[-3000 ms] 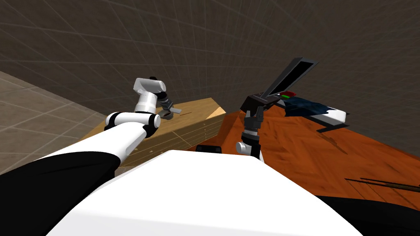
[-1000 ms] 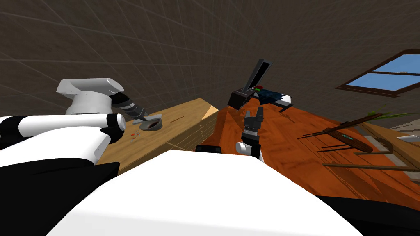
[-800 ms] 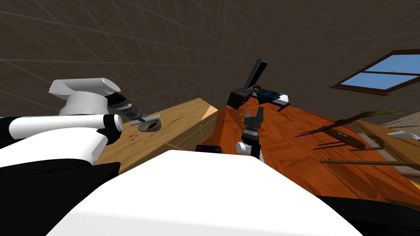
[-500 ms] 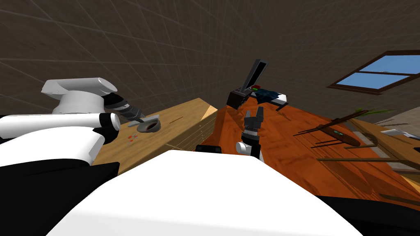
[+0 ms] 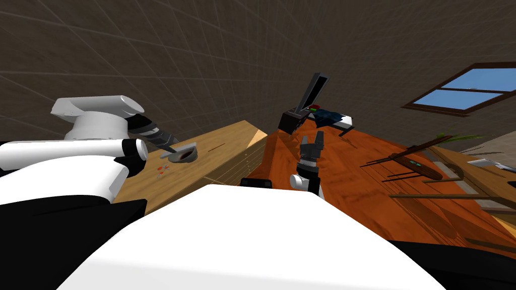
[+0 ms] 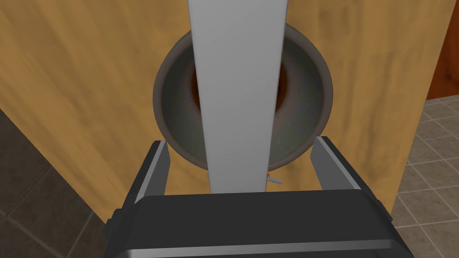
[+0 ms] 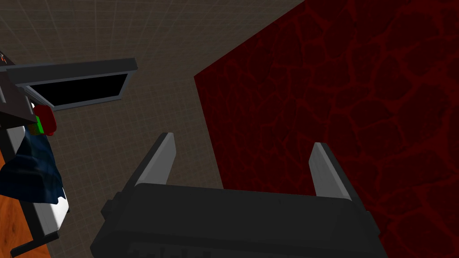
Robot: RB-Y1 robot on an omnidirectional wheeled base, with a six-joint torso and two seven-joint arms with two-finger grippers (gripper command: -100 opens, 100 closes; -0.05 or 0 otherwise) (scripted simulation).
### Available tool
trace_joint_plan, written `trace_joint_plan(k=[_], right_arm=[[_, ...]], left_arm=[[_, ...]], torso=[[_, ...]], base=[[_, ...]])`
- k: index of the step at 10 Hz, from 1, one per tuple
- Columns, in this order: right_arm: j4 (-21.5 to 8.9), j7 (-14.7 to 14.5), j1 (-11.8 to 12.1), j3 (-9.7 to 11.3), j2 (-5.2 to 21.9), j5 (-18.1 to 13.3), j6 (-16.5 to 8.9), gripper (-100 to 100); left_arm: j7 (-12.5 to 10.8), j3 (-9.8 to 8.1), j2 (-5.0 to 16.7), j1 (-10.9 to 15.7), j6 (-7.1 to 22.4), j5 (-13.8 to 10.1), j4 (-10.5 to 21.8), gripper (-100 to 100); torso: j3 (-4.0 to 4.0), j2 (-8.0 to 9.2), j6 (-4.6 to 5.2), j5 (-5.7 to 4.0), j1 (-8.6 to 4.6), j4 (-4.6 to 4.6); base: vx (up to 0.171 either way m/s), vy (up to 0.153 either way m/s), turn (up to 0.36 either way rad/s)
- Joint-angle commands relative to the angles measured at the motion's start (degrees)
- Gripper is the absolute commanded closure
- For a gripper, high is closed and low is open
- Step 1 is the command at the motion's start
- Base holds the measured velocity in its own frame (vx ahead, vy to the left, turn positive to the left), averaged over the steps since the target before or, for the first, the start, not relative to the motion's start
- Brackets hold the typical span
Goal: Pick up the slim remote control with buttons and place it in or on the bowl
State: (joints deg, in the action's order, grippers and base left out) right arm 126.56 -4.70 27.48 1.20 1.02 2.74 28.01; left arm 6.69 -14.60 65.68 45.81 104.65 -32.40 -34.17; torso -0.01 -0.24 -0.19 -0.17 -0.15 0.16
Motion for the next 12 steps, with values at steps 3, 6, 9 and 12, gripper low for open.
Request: trace_joint_plan(k=[3,6,9,12], right_arm=[[0.0,0.0,0.0,0.0,0.0,0.0,0.0,0],[0.0,0.0,0.0,0.0,0.0,0.0,0.0,0],[0.0,0.0,0.0,0.0,0.0,0.0,0.0,0],[0.0,0.0,0.0,0.0,0.0,0.0,0.0,0]], left_arm=[[0.3,0.0,2.39,1.24,3.46,-0.46,-1.18,-100],[0.55,0.01,4.31,2.23,6.22,-0.83,-2.12,-100],[0.82,0.5,4.42,3.17,5.98,-0.55,-1.16,0],[0.82,0.5,4.41,3.17,5.96,-0.54,-1.15,0]], torso=[[0.0,-0.01,0.0,-0.02,-0.01,0.01],[-0.03,-0.05,0.0,-0.01,-0.01,-0.01],[-0.01,-0.02,0.0,0.0,-0.01,-0.01],[0.0,0.0,0.0,0.01,0.0,0.0]], base=[[0.01,0.0,-0.014],[0.018,0.0,-0.011],[0.005,-0.001,-0.005],[0.0,0.0,0.0]])
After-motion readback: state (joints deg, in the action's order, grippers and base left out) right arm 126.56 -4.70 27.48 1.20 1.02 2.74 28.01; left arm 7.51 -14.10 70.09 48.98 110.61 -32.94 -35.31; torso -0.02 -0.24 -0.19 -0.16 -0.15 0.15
